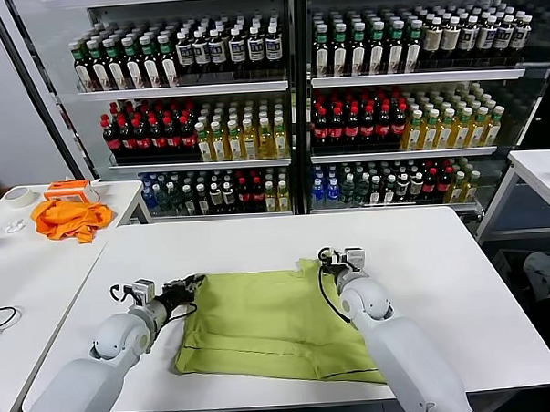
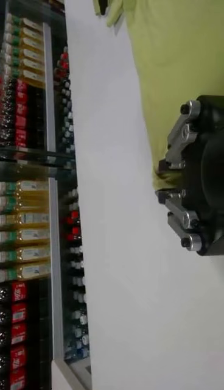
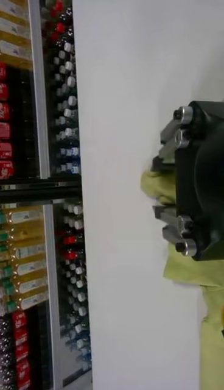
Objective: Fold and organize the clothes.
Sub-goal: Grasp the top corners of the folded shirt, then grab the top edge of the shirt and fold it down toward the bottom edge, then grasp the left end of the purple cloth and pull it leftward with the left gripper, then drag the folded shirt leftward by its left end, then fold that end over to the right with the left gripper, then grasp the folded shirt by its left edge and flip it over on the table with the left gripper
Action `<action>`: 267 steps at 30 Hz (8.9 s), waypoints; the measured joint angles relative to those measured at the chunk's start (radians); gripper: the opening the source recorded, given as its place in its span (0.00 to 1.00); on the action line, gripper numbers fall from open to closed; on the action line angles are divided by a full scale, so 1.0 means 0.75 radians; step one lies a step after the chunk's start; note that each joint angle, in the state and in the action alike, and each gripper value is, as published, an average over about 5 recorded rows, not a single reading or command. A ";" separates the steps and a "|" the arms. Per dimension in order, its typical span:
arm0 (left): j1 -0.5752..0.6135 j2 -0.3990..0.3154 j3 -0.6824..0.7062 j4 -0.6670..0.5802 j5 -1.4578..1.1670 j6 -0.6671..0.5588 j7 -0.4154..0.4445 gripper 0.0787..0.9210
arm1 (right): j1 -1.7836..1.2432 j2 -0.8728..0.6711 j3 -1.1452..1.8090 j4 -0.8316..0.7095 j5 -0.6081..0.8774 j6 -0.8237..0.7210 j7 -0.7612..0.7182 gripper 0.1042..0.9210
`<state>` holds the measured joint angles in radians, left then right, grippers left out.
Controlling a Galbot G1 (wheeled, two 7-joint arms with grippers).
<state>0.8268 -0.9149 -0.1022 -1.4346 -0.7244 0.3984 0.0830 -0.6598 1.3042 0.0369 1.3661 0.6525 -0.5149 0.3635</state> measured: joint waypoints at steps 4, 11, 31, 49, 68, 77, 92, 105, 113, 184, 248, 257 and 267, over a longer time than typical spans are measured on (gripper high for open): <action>0.010 -0.003 -0.007 -0.006 0.000 -0.001 0.006 0.01 | -0.001 0.002 0.004 -0.004 -0.003 0.016 -0.009 0.09; 0.016 -0.004 -0.014 -0.017 -0.005 -0.010 0.009 0.00 | -0.023 -0.004 0.029 0.020 0.003 0.053 -0.009 0.01; 0.120 0.077 -0.077 -0.190 -0.093 -0.085 -0.046 0.00 | -0.173 -0.124 0.081 0.353 0.062 0.047 0.047 0.01; 0.420 0.148 -0.209 -0.469 -0.097 -0.102 -0.066 0.00 | -0.581 -0.225 0.169 0.750 -0.029 0.026 0.075 0.01; 0.573 0.151 -0.294 -0.554 -0.073 -0.104 -0.059 0.00 | -0.775 -0.240 0.202 0.900 -0.137 0.016 0.090 0.01; 0.602 0.144 -0.293 -0.568 -0.048 -0.082 -0.066 0.00 | -0.819 -0.245 0.205 0.917 -0.159 0.021 0.078 0.01; 0.599 0.115 -0.299 -0.596 0.002 -0.048 -0.121 0.28 | -0.917 -0.249 0.242 0.988 -0.193 0.049 0.077 0.35; 0.634 0.060 -0.233 -0.654 -0.056 -0.058 -0.412 0.72 | -1.070 -0.256 0.371 1.094 -0.198 0.044 0.096 0.80; 0.639 0.026 -0.190 -0.661 -0.076 -0.046 -0.523 0.80 | -1.115 -0.258 0.420 1.111 -0.202 0.042 0.108 0.88; 0.612 0.124 -0.448 -0.987 -0.209 0.232 -0.623 0.02 | -1.157 -0.280 0.553 1.108 -0.219 0.017 0.106 0.88; 0.598 0.008 -0.350 -0.660 -0.052 0.136 -0.585 0.88 | -1.181 -0.282 0.606 1.083 -0.228 0.041 0.081 0.88; 0.601 0.010 -0.381 -0.612 -0.101 0.146 -0.547 0.88 | -1.181 -0.283 0.607 1.081 -0.228 0.042 0.081 0.88; 0.611 -0.001 -0.382 -0.575 -0.161 0.133 -0.488 0.73 | -1.180 -0.281 0.609 1.081 -0.229 0.042 0.080 0.88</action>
<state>1.2848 -0.9156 -0.3885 -1.8656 -0.8450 0.4982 -0.2827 -1.5448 1.0933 0.4933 2.1769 0.4811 -0.4832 0.4233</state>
